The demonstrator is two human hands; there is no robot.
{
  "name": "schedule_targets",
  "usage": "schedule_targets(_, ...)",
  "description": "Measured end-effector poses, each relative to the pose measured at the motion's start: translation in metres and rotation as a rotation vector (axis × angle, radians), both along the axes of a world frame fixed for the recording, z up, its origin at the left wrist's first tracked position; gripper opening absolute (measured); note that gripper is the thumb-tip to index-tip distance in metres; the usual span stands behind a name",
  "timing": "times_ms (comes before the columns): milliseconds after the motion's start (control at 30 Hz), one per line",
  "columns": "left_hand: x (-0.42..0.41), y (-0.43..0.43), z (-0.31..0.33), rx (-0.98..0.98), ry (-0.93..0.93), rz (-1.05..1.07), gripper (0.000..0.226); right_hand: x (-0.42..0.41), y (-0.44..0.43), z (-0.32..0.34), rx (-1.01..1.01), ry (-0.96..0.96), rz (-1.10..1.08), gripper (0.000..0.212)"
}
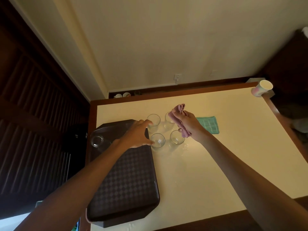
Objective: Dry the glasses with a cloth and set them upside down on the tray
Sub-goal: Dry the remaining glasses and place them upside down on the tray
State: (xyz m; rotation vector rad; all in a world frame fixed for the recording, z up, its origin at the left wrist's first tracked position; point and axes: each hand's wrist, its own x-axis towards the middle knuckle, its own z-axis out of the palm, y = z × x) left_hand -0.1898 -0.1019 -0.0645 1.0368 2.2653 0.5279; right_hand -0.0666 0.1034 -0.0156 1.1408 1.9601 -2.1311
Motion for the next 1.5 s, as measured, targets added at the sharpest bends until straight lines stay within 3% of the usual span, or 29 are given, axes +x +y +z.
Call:
schedule_targets(200, 0.045, 0.022, -0.021, -0.137, -0.031, 0.017, 0.104, 0.016, 0.019, -0.002, -0.189, 0.012, -0.083, 0.027)
schedule_targets(333, 0.066, 0.032, -0.037, -0.178, 0.074, 0.073, 0.095, 0.031, 0.035, -0.003, -0.284, 0.012, -0.055, 0.02)
schedule_targets(467, 0.076, 0.034, -0.041, -0.108, 0.076, 0.198, 0.075, 0.044, 0.047, -0.009, -0.235, -0.031, -0.041, 0.024)
schedule_targets(767, 0.076, 0.019, 0.041, 0.193, -0.071, 0.508, 0.076, 0.053, 0.052, -0.003, -0.242, -0.035, 0.019, 0.041)
schedule_targets(900, 0.083, 0.024, 0.103, 0.418, -0.13, 0.667, 0.064, 0.048, 0.036, 0.023, -0.335, 0.062, 0.072, 0.029)
schedule_targets(1000, 0.096, 0.031, 0.133, 0.595, -0.185, 0.742, 0.072, 0.046, 0.019, 0.047, -0.433, 0.197, 0.096, 0.025)
schedule_targets(1100, 0.111, 0.041, 0.148, 0.69, -0.199, 0.747, 0.067, 0.046, 0.01, 0.061, -0.465, 0.291, 0.125, 0.047)
schedule_targets(1233, 0.124, 0.05, 0.151, 0.745, -0.122, 0.714, 0.06, 0.056, 0.007, 0.075, -0.492, 0.354, 0.146, 0.053)
schedule_targets(1400, 0.134, 0.058, 0.151, 0.738, 0.007, 0.64, 0.068, 0.068, 0.017, 0.081, -0.467, 0.362, 0.146, 0.033)
schedule_targets(1500, 0.132, 0.061, 0.157, 0.718, 0.063, 0.604, 0.074, 0.076, 0.022, 0.083, -0.412, 0.38, 0.155, 0.037)
